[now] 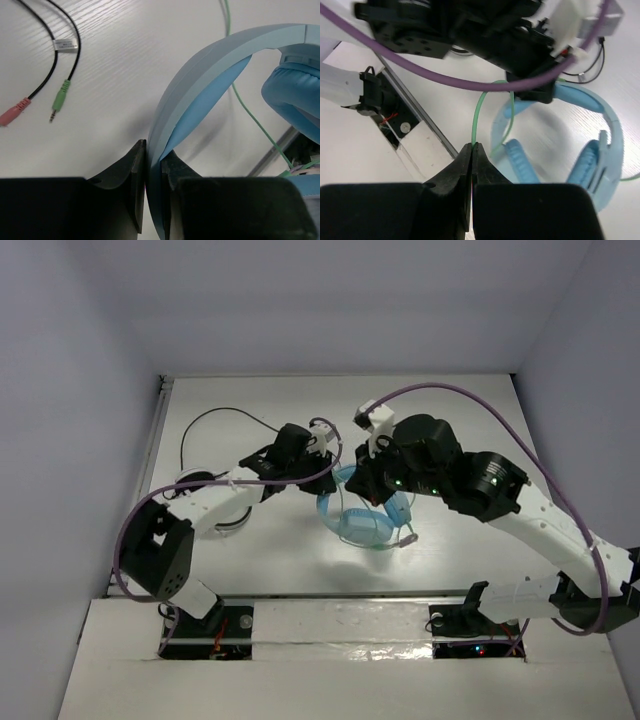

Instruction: Wrap the headphones

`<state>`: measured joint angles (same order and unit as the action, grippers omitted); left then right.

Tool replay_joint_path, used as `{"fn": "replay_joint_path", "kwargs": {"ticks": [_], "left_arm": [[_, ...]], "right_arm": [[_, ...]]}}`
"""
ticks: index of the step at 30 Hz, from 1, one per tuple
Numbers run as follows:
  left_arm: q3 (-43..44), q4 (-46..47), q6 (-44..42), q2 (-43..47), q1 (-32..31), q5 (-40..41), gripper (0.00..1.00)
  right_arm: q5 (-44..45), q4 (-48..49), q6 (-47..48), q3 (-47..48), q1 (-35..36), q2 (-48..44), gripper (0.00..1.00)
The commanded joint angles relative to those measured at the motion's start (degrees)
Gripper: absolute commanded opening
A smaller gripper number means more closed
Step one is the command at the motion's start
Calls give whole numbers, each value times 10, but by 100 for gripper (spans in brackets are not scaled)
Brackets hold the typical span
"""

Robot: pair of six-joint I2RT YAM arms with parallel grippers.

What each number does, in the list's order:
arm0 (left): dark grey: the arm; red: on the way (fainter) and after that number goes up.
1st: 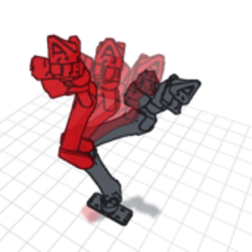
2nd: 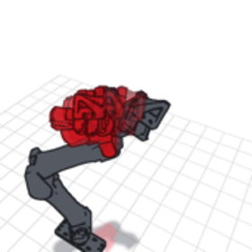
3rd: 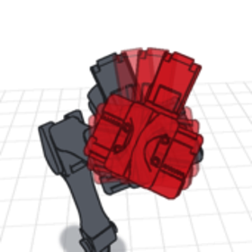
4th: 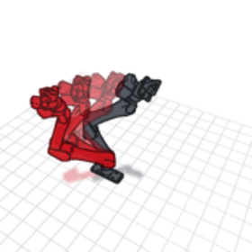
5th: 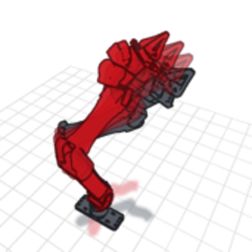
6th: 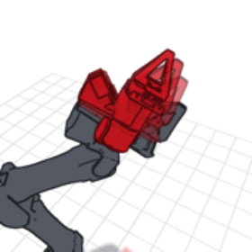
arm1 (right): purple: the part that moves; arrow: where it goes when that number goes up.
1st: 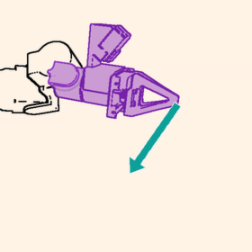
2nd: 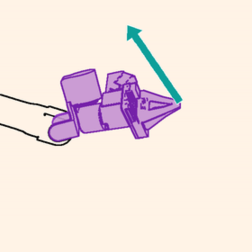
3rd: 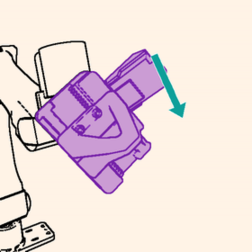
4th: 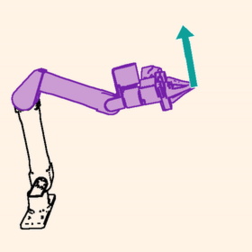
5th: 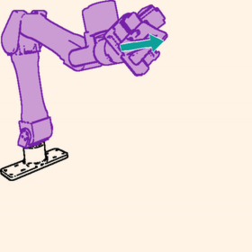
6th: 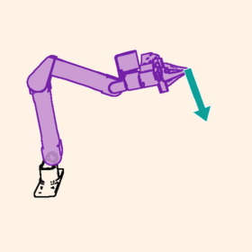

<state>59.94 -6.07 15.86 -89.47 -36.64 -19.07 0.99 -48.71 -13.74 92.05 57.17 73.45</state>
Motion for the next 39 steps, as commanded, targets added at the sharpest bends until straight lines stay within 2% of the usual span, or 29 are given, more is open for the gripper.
{"fn": "replay_joint_path", "kwargs": {"ticks": [1, 7, 10, 15, 21, 26, 29, 33, 37, 39], "left_arm": [[-6, 42, 1, 82, -2, -90, 0], [43, -47, -70, 101, -2, -88, 0], [50, -82, -102, 106, -2, -74, 0], [45, -97, -125, 121, -2, -92, 0], [28, -79, -129, 134, 3, -138, 0], [36, -71, -120, 139, 27, -142, 0], [40, -52, -104, 149, 46, -167, 0], [60, -58, -101, 139, 53, -138, 0], [92, -90, -118, 128, 53, -71, 0], [103, -101, -125, 125, 53, -52, 0]], "right_arm": [[10, 41, -3, -31, -13, -37, 0], [49, 22, -18, -80, -13, -80, 0], [109, 6, -35, -94, -13, -97, 0], [212, -9, -43, -114, -23, -104, 0], [278, -11, -38, -147, -50, -99, 0], [276, 0, -38, -166, -50, -98, 0], [233, 5, -52, -167, -50, -113, 0], [211, -9, -61, -162, -50, -132, 0], [197, -31, -60, -162, -50, -128, 0], [233, -25, -59, -169, -50, -114, 0]]}}
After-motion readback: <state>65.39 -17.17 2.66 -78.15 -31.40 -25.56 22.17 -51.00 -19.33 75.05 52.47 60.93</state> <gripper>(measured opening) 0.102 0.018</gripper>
